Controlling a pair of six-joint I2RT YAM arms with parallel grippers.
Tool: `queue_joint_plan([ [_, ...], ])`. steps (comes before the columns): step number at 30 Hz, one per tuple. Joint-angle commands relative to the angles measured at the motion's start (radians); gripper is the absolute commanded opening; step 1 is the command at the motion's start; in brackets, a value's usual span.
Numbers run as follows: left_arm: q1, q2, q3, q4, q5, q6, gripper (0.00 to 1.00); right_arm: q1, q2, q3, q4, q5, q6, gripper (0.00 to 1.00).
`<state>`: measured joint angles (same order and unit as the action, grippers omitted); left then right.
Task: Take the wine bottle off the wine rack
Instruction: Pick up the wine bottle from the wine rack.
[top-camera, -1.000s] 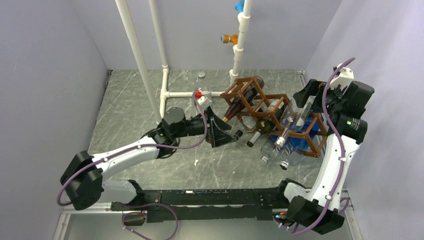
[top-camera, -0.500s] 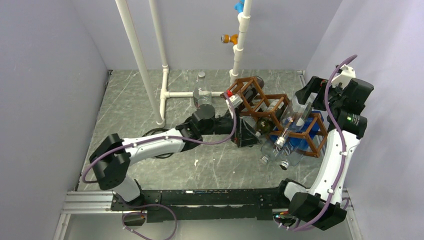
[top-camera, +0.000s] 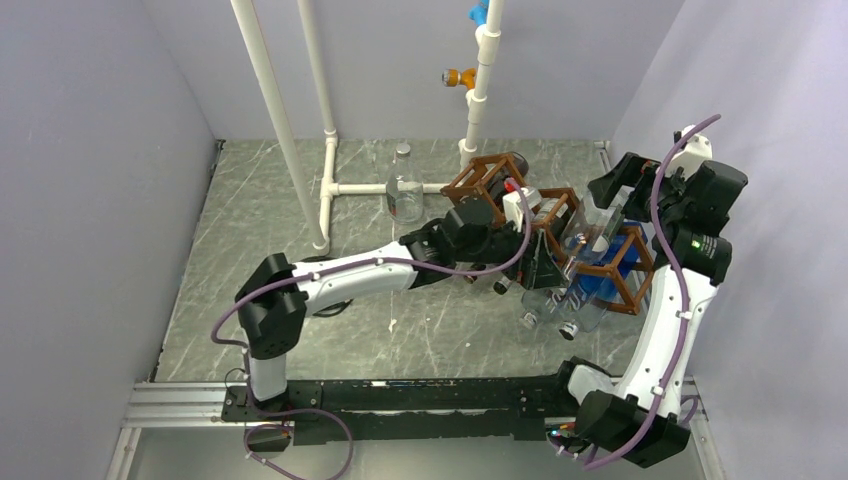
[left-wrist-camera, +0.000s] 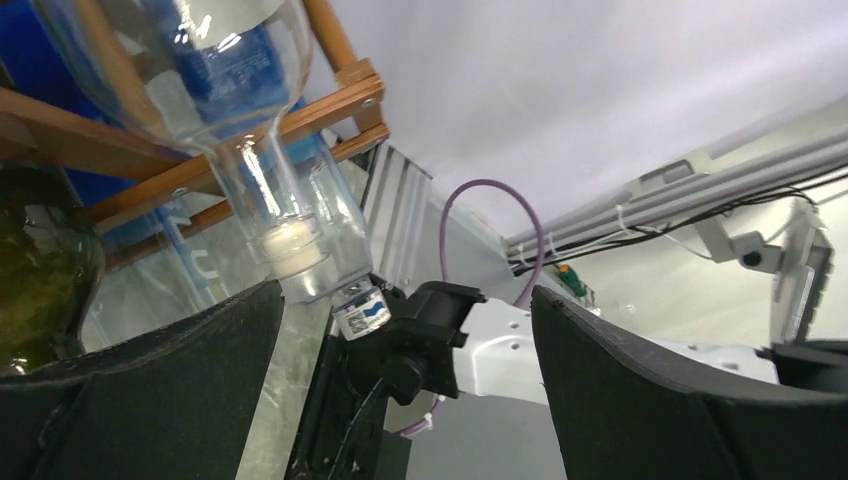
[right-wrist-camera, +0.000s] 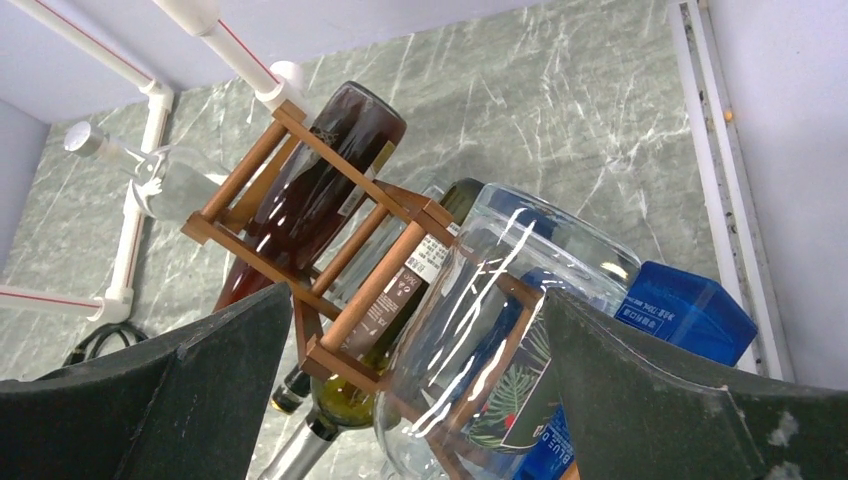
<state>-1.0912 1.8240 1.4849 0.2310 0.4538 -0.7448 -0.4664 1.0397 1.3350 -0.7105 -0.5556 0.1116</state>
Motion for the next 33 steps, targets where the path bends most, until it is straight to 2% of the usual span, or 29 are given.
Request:
queue_joint_plan([
  [1, -0.017, 0.053, 0.134, -0.189, -0.101, 0.07, 1.0, -0.007, -0.028, -0.013, 0.056, -0.022, 0.028, 0.99],
  [11, -0.038, 0.155, 0.293, -0.338, -0.191, 0.119, 0.99, -0.016, -0.034, -0.029, 0.071, -0.038, 0.043, 0.99],
  [18, -0.047, 0.198, 0.342, -0.345, -0.2, 0.141, 0.99, -0.024, -0.039, -0.042, 0.081, -0.042, 0.051, 0.99],
  [33, -0.052, 0.308, 0.479, -0.415, -0.204, 0.146, 0.81, -0.035, -0.038, -0.048, 0.089, -0.048, 0.06, 0.99],
])
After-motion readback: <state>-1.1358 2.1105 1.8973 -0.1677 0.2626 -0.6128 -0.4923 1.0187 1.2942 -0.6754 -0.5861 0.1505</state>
